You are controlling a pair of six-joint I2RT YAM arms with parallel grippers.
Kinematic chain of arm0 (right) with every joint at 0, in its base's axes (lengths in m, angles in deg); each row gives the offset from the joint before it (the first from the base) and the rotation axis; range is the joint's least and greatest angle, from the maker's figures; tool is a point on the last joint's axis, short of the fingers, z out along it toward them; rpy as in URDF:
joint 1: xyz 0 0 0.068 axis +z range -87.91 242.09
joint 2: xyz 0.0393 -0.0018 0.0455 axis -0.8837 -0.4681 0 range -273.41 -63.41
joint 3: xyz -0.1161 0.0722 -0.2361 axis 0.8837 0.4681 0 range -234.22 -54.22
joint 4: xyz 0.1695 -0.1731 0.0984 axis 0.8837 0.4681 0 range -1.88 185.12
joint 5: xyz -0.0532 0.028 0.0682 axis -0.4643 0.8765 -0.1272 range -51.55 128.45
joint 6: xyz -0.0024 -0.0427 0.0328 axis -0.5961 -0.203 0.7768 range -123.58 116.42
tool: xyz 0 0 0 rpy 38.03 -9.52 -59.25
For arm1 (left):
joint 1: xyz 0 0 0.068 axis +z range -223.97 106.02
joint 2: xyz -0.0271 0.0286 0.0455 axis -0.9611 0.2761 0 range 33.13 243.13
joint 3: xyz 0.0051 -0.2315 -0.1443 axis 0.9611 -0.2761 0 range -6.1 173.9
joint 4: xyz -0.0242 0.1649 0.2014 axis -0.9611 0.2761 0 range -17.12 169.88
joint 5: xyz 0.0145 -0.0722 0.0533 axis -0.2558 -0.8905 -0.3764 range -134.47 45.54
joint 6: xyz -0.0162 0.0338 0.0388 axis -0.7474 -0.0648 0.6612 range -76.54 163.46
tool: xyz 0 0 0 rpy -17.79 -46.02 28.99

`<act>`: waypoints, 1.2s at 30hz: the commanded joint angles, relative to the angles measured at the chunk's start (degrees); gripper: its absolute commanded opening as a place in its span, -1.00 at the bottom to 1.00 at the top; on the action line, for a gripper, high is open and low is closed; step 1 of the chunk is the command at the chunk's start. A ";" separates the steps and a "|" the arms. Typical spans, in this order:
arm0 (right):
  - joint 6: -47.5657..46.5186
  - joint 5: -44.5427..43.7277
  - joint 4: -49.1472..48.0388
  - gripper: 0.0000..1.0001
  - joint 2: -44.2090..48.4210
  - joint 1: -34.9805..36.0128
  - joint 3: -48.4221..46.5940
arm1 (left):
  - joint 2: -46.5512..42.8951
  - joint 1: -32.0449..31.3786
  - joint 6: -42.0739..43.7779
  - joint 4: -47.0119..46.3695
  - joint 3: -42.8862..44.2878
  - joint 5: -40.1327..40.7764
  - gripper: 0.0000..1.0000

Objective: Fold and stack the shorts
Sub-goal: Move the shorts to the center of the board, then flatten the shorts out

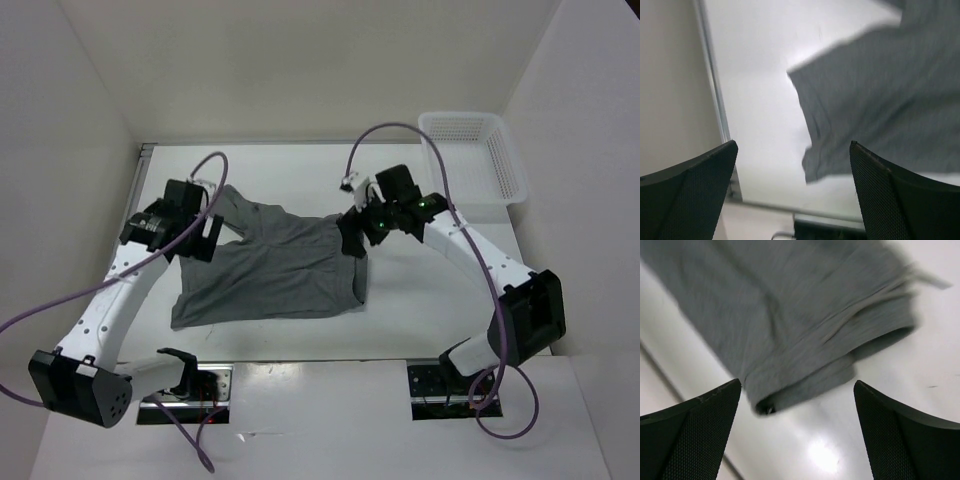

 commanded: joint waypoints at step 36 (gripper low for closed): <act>17.65 -7.93 -20.64 0.49 -18.76 -5.36 2.10 | 59.34 0.08 0.12 -22.35 31.52 -9.32 0.71</act>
